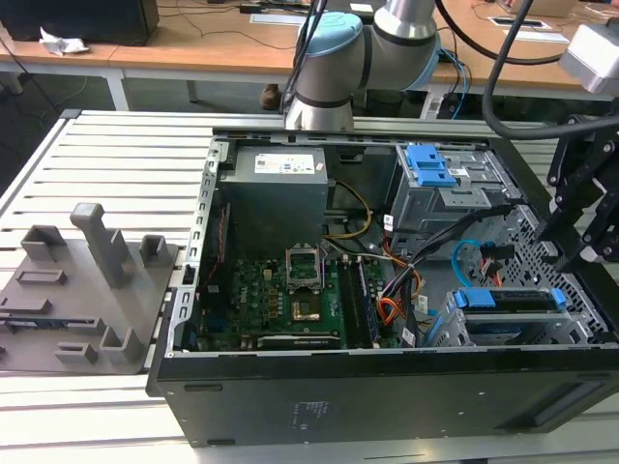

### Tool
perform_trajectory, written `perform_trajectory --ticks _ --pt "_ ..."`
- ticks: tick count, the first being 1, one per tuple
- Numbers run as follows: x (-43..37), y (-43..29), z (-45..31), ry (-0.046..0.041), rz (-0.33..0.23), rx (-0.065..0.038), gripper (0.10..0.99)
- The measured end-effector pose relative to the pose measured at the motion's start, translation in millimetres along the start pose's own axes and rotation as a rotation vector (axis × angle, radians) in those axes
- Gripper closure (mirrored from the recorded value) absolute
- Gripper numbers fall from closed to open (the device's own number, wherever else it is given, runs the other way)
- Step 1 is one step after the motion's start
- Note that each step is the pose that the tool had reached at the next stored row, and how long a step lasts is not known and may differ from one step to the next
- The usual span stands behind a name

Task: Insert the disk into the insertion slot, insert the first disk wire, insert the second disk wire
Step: 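Insert the first disk wire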

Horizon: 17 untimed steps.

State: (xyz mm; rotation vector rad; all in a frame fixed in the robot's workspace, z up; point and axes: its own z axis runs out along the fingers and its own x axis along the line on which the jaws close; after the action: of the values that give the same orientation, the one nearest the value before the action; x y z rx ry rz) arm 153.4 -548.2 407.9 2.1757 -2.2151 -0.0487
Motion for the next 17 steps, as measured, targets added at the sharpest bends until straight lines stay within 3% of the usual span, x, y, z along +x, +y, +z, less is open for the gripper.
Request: perform_trajectory --ticks 8,17 --pt "-1.6 0.2 -3.0 0.0000 0.000 0.000 0.663" --pt "-25.6 0.6 -3.0 0.0037 0.000 0.000 0.663"
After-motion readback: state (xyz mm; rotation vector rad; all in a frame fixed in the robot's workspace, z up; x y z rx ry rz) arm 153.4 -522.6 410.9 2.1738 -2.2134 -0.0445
